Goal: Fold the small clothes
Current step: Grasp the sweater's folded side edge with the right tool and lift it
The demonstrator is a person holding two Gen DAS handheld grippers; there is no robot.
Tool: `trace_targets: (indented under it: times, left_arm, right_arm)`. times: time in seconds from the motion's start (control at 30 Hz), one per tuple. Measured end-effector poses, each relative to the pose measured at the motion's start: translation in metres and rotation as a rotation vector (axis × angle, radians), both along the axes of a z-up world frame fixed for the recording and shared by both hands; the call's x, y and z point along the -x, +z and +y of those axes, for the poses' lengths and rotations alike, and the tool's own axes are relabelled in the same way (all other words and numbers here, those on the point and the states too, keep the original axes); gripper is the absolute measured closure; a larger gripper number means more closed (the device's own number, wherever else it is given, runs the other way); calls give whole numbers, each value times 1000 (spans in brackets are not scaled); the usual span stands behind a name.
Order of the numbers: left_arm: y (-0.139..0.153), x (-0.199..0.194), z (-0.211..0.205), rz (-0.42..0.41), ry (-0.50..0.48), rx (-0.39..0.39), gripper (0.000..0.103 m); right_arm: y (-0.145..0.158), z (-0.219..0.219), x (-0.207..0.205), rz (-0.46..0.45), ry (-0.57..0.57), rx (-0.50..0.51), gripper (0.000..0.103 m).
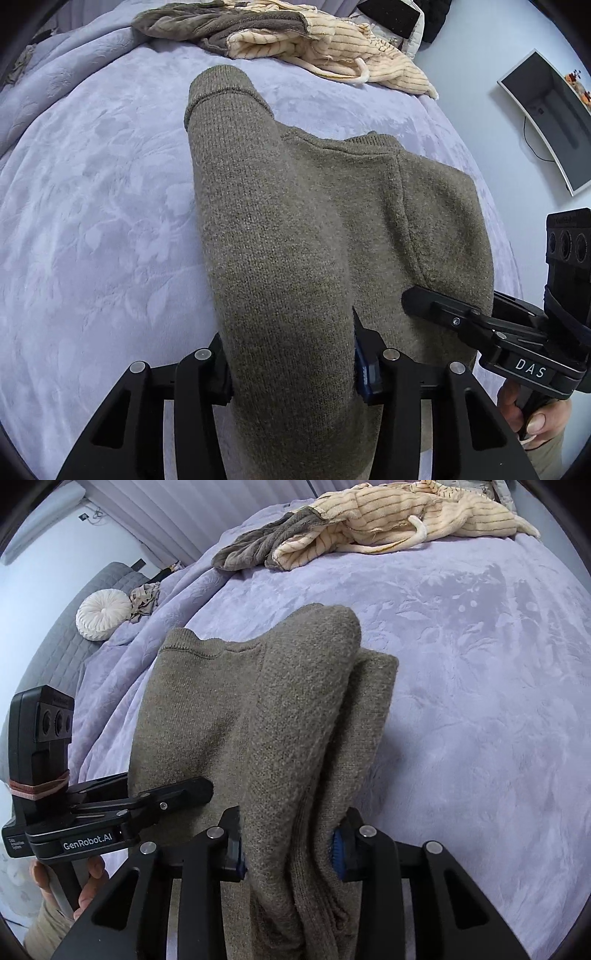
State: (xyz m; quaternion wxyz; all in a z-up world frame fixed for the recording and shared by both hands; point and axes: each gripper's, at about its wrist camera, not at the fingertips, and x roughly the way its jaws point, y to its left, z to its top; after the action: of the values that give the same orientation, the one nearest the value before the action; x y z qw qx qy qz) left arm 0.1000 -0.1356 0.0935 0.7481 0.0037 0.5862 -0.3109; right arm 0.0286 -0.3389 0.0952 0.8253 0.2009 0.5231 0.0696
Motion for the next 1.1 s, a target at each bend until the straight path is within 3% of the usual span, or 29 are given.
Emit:
trace_targets:
  times: [0.6, 1.1]
  left_arm:
    - [13, 100, 70, 3, 21, -14, 54]
    - [-14, 146, 112, 65, 59, -7, 54]
  right_arm:
    - [15, 62, 91, 19, 76, 3, 67]
    - [-9, 97, 126, 73, 126, -31, 67]
